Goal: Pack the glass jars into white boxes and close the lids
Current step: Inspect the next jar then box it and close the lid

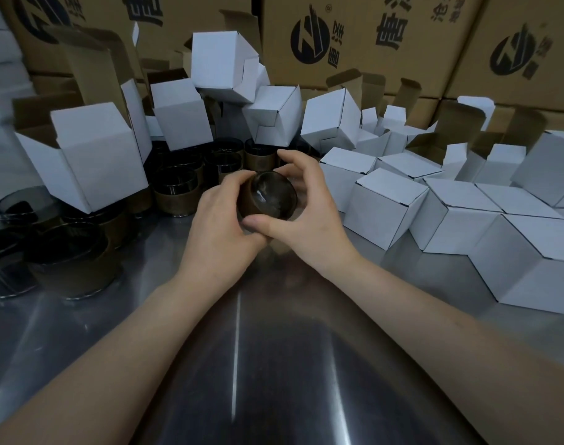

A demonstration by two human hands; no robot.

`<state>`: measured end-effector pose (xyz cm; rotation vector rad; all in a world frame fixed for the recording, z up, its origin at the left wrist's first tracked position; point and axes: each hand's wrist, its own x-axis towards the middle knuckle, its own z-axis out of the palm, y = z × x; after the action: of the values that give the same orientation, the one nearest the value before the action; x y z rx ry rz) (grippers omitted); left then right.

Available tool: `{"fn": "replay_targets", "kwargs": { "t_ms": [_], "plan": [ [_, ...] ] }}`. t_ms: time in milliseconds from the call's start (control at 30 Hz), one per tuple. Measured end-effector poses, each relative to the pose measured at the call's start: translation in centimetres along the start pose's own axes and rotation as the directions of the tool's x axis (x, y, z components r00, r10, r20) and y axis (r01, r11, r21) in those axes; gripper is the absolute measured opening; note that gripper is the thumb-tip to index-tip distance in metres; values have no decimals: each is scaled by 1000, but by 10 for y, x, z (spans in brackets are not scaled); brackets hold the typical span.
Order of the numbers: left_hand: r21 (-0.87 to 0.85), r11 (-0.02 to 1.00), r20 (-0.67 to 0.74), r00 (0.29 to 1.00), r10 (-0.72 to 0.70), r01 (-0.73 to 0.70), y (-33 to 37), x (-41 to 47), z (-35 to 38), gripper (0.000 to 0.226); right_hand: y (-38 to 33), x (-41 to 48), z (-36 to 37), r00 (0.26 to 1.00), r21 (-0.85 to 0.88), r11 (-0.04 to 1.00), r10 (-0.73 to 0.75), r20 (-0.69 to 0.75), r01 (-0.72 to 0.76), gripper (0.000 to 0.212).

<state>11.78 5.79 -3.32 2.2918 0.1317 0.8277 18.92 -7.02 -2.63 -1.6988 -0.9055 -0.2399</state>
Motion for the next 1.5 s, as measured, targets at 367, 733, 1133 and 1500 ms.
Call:
{"fn": "replay_targets", "kwargs": {
  "t_ms": [367, 733, 1133, 1500],
  "plan": [
    [-158, 987, -54, 998, -32, 23, 2, -1, -2, 70, -2, 2, -8, 987, 35, 996, 77, 138, -82, 76],
    [-190, 982, -79, 996, -29, 13, 2, -1, -3, 82, 5, 4, -7, 990, -74, 996, -50, 130, 60, 65],
    [-239, 970, -49, 997, -54, 40, 3, -2, -3, 81, 11, 8, -13, 982, -87, 989, -102, 156, 117, 67],
    [-260, 965, -55, 998, -34, 18, 2, -3, -5, 72, 15, 8, -13, 987, -14, 999, -48, 155, 51, 65]
  ]
}}
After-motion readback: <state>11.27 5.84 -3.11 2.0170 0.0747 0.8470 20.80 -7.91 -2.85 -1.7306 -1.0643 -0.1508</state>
